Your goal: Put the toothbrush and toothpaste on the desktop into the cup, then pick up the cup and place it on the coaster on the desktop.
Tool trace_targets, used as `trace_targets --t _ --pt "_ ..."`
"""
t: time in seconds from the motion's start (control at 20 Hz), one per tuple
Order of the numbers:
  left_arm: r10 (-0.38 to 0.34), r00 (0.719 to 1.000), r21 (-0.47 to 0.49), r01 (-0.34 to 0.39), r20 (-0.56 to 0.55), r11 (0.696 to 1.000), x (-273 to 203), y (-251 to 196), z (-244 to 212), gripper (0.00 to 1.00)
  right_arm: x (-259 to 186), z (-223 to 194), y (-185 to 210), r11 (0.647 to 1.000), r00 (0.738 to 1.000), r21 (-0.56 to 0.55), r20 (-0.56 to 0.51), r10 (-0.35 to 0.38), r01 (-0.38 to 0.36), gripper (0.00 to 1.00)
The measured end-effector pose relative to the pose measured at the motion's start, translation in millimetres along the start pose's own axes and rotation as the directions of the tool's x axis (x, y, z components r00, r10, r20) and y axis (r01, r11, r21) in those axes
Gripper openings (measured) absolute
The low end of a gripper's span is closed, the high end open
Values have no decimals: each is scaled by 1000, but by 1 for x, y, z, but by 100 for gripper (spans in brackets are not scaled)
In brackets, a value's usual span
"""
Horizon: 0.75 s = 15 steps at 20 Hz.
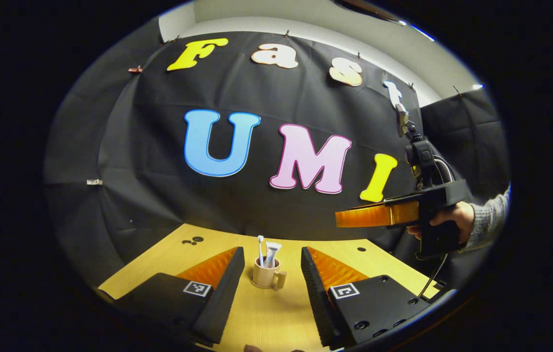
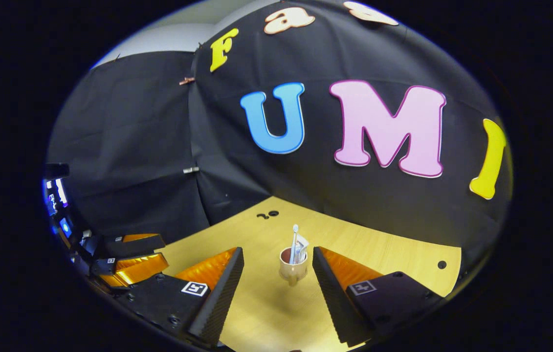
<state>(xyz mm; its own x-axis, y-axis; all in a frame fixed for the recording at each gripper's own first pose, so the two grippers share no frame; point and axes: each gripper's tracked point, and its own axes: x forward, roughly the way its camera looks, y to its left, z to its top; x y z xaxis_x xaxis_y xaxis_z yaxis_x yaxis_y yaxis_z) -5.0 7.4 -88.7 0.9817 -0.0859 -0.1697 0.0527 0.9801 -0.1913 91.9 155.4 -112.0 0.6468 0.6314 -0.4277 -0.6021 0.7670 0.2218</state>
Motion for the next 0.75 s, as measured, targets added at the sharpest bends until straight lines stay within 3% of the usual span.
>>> trace_targets --t 0.3,0.45,0.55,0.75 --pt "-89 996 65 88 15 994 8 -34 25 74 -65 23 2 999 993 -6 114 -32 33 90" --pt "-93 995 79 90 38 993 7 -41 38 75 -88 26 4 999 986 -14 162 -47 50 90" --pt "-99 994 89 94 55 992 6 -45 50 78 -106 36 6 998 974 -9 217 -66 70 92" --pt "-97 989 164 78 113 983 3 -44 74 94 -126 41 11 994 954 -5 282 -103 109 93"
